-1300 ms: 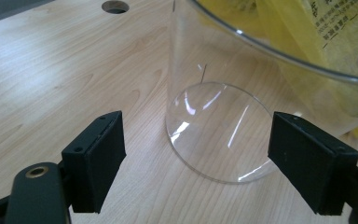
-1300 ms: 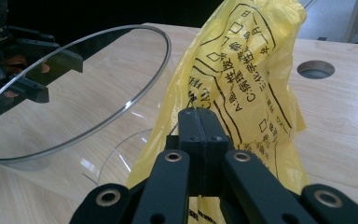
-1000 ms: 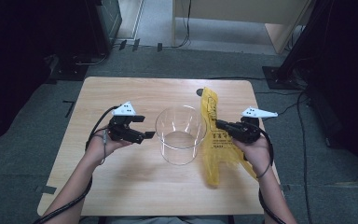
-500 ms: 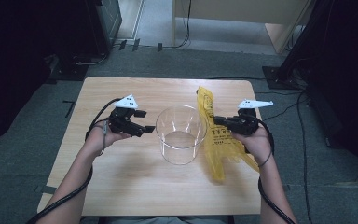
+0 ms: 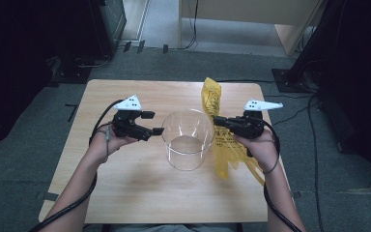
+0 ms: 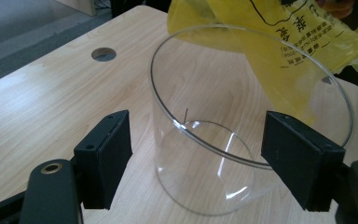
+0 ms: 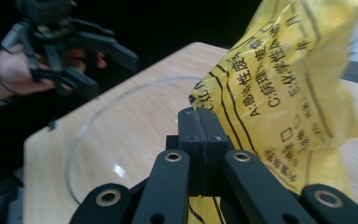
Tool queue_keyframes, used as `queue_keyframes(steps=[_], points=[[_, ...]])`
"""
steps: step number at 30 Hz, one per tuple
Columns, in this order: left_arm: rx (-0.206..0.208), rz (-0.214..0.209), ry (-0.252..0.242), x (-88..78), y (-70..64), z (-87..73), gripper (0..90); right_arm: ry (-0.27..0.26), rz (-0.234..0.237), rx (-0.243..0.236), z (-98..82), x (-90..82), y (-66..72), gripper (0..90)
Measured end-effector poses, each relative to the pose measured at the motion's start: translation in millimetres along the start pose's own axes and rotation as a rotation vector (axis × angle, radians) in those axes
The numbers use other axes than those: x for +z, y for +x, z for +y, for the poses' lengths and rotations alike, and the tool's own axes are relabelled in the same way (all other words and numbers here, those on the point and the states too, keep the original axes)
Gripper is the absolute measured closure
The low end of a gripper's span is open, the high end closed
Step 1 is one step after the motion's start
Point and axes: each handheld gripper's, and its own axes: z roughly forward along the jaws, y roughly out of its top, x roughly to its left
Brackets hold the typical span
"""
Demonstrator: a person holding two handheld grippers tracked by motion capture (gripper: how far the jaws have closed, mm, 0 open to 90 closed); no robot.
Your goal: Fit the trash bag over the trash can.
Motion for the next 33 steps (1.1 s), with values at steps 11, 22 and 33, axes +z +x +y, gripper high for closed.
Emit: queue_keyframes(steps=[11,22,33], points=[[0.023,-0.001,-0.019,9.9,-12.1,7.2,23.6,0.051,0.125,-0.036,0.1,26.4,22.7,90.0],[0.053,0.01,-0.049,10.4,-24.1,22.3,23.6,0.171,0.211,-0.064,-8.1,46.5,33.5,90.0],[0.028,0.01,-0.014,19.6,-25.4,28.1,38.1,0.231,0.258,-0.079,-11.6,56.2,41.0,90.0]])
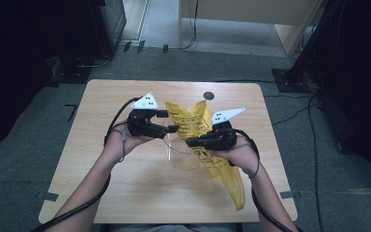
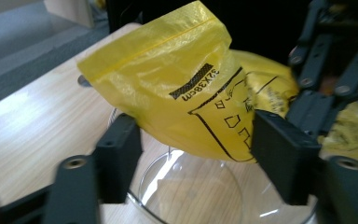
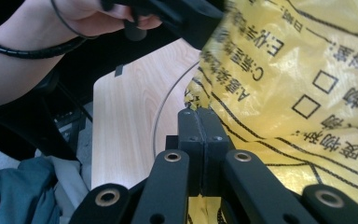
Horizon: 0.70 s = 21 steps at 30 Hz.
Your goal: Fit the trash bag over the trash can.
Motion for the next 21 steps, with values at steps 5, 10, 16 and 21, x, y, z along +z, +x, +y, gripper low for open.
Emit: queue_keyframes(steps=[5,10,16,21], points=[[-0.056,-0.005,0.055,5.7,1.6,-6.0,67.4,0.004,0.005,0.006,-1.4,1.1,-1.4,89.4],[-0.046,-0.003,0.112,9.0,3.5,-13.9,82.7,-0.039,-0.01,-0.005,0.8,-5.5,-0.5,75.2],[-0.058,-0.007,0.14,13.6,2.1,-18.1,83.5,-0.168,-0.084,-0.011,4.7,-28.3,-3.5,64.4],[-0.044,-0.023,0.158,15.8,-0.2,-18.6,84.3,-0.25,-0.246,-0.028,2.3,-42.3,-9.8,62.1]])
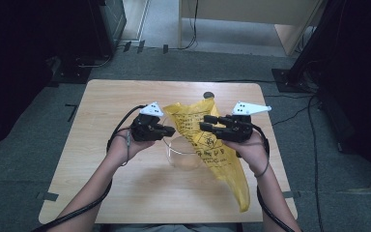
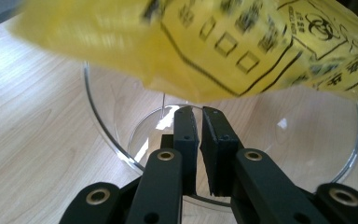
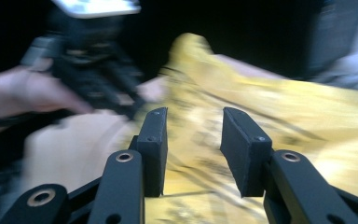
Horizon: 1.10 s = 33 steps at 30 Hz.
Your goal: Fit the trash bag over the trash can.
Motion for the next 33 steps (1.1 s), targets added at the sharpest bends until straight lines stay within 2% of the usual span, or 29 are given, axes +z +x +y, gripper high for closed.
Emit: queue_keyframes(steps=[2,3,7,11,16,18,21,23,27,33], points=[[-0.002,-0.004,-0.003,1.1,-0.6,-0.4,84.3,0.002,-0.078,-0.03,-1.3,-0.7,-2.3,63.2],[-0.004,-0.007,-0.004,1.5,-0.6,-0.5,84.1,0.012,-0.084,-0.036,-2.8,0.6,-3.1,63.3],[-0.016,-0.019,-0.018,-2.0,1.3,-0.1,79.5,0.076,-0.072,-0.034,-10.9,15.5,-3.1,62.5],[-0.027,-0.019,-0.054,-14.1,3.1,2.4,72.5,0.137,-0.061,-0.012,-17.7,30.6,-1.8,62.3],[-0.041,-0.009,-0.14,-30.3,3.7,8.6,59.8,0.198,-0.056,-0.023,-19.4,38.7,2.3,62.4],[-0.023,-0.006,-0.152,-29.1,0.7,11.3,54.2,0.218,-0.04,-0.018,-20.0,41.0,3.2,63.3],[0.034,0.0,-0.128,-17.9,-5.8,14.0,47.3,0.242,-0.009,-0.017,-20.9,43.8,5.4,63.9],[0.057,0.001,-0.108,-8.6,-8.4,15.0,46.2,0.245,0.004,-0.011,-20.4,43.8,6.7,64.3],[0.054,-0.006,-0.078,5.3,-7.6,14.4,45.4,0.217,0.019,-0.009,-17.5,40.2,7.5,63.2],[0.036,-0.01,-0.054,12.2,-3.6,11.5,45.3,0.132,-0.018,-0.008,-6.9,15.9,7.7,51.6]])
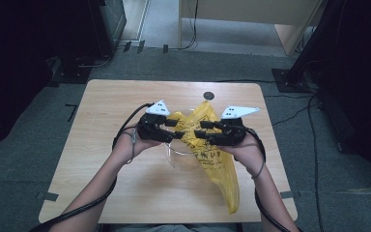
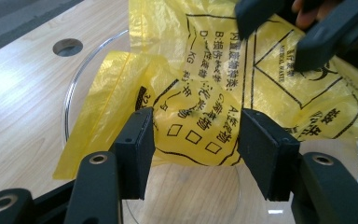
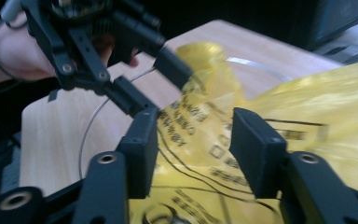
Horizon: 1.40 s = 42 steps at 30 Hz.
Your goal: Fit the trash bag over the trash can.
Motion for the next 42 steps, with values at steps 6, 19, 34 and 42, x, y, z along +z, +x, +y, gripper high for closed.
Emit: queue_keyframes(steps=[6,19,34,42], points=[[0.0,0.002,0.023,2.1,1.6,-3.8,45.4,-0.048,-0.073,0.023,-5.4,-27.5,-8.5,45.5],[-0.006,0.005,0.021,0.9,2.3,-6.9,45.3,-0.081,-0.161,0.104,-28.5,-49.5,-31.8,33.9],[-0.015,-0.013,0.015,2.8,0.6,-7.5,46.0,-0.035,-0.066,0.119,-19.1,-33.7,-19.2,89.8],[-0.01,-0.013,0.003,-1.9,-0.2,-6.2,43.8,0.039,-0.102,0.058,5.1,-4.7,-12.8,90.0]])
